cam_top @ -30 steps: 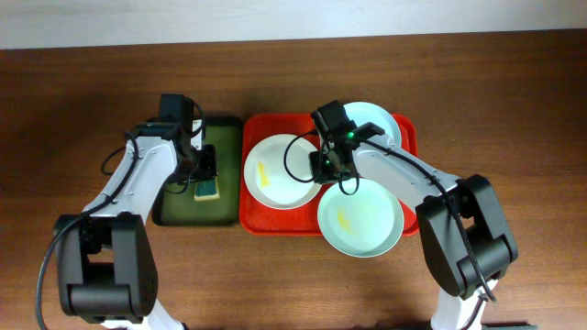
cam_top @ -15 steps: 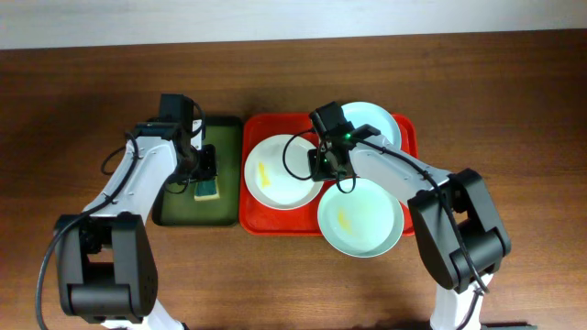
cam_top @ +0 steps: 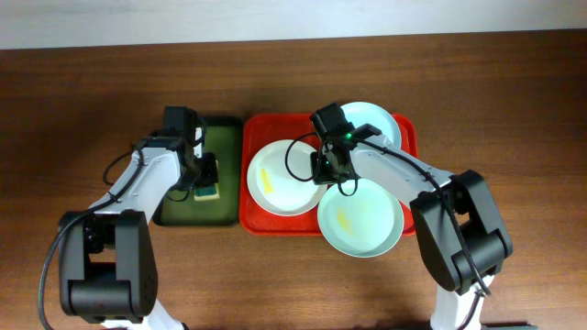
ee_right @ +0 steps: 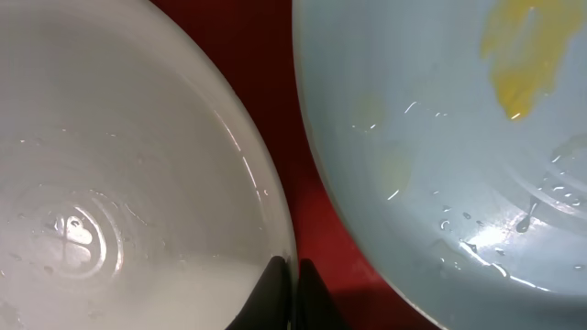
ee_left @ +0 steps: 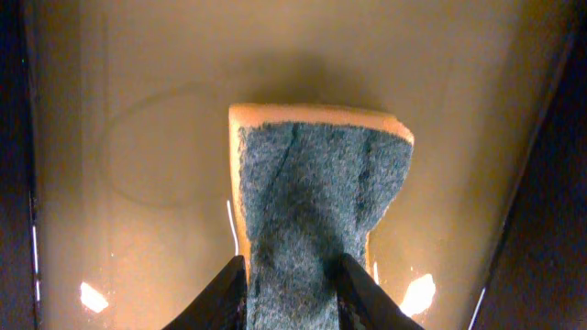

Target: Clean dirty plates on tray and stack at the side

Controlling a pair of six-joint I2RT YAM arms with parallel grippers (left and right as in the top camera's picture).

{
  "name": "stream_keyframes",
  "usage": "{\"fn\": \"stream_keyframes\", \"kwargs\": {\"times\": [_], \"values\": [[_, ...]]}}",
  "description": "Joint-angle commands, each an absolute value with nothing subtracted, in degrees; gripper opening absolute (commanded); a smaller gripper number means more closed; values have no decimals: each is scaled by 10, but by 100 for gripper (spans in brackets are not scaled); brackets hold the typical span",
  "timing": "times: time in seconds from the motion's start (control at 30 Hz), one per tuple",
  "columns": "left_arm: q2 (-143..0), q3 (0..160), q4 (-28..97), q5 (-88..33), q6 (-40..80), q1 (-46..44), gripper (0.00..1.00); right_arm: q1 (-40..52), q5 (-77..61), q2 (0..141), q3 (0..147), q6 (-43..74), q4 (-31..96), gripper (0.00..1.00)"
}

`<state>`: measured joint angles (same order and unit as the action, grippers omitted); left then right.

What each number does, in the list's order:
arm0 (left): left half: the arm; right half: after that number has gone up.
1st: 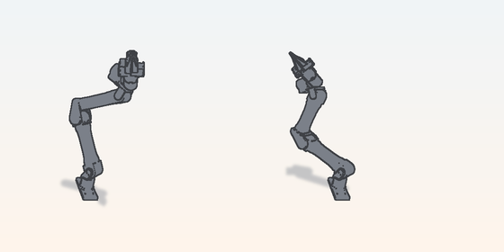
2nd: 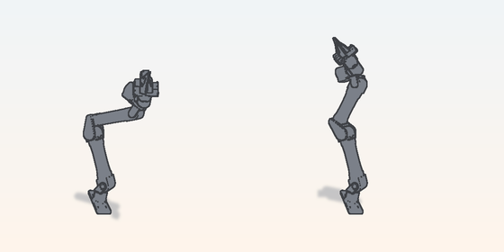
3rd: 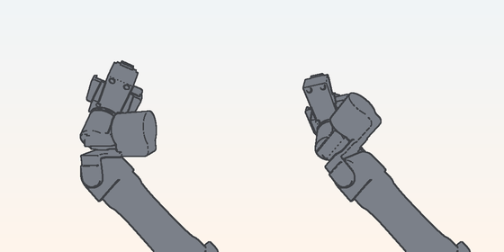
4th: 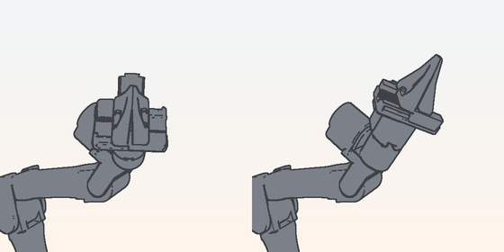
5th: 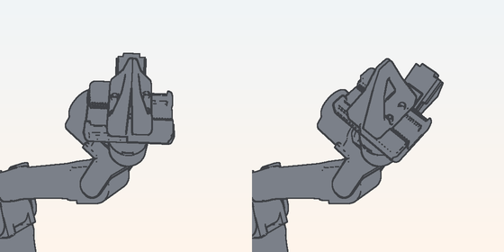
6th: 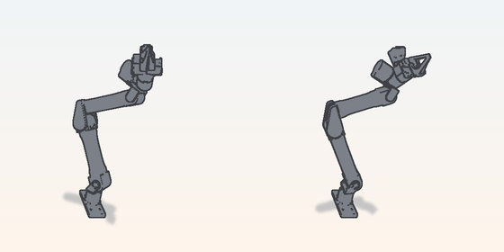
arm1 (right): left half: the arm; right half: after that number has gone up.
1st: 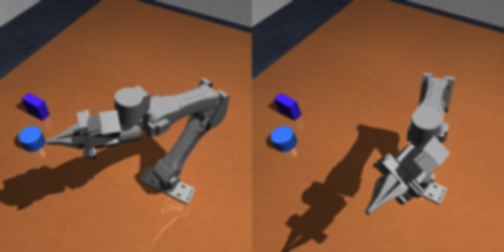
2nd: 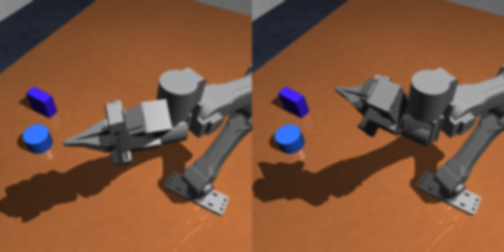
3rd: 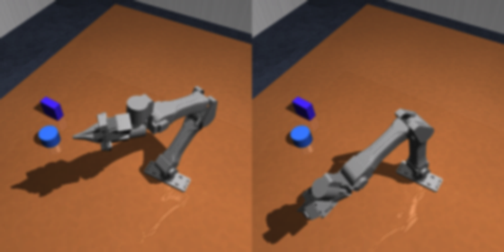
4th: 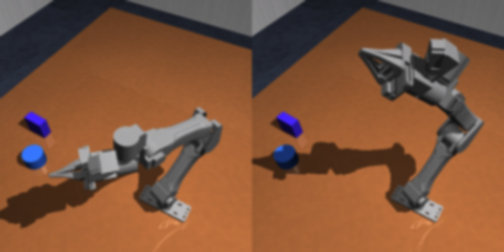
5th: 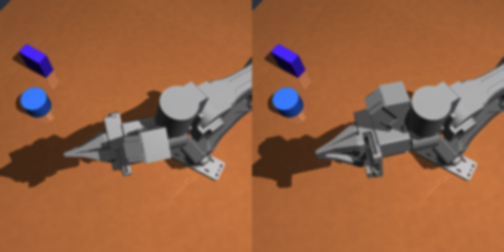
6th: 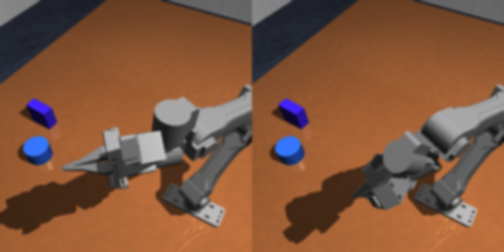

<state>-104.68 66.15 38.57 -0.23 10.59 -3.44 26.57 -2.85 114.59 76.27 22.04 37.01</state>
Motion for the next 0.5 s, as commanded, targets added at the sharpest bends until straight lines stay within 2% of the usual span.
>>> {"fn": "stream_keyframes", "kwargs": {"times": [0.0,0.03,0.1,0.13,0.2,0.23,0.27,0.3,0.33,0.37,0.47], "values": [[-1073,656,376,-3,114,-38,31,270,-19,1135,759,220,373,4],[-1086,656,375,-3,114,-38,32,270,-19,1135,759,220,373,4],[-1089,660,373,-14,113,-37,7,270,-23,1135,759,220,374,4],[-1089,662,375,-22,113,-37,1,270,-26,1135,759,220,375,5],[-1068,694,421,-1,109,-36,0,270,-29,1135,759,220,376,13],[-1036,695,420,17,109,-36,0,270,-35,1136,759,220,377,23],[-1004,695,420,36,109,-36,0,270,-35,1136,759,220,377,25],[-983,695,417,46,108,-36,0,270,-35,1136,759,220,377,24],[-952,695,411,50,105,-37,0,270,-39,1136,759,220,378,9],[-934,695,403,50,90,-38,0,270,-53,1136,759,220,379,4],[-917,694,397,48,68,-38,0,269,-70,1136,759,264,378,4]]}}
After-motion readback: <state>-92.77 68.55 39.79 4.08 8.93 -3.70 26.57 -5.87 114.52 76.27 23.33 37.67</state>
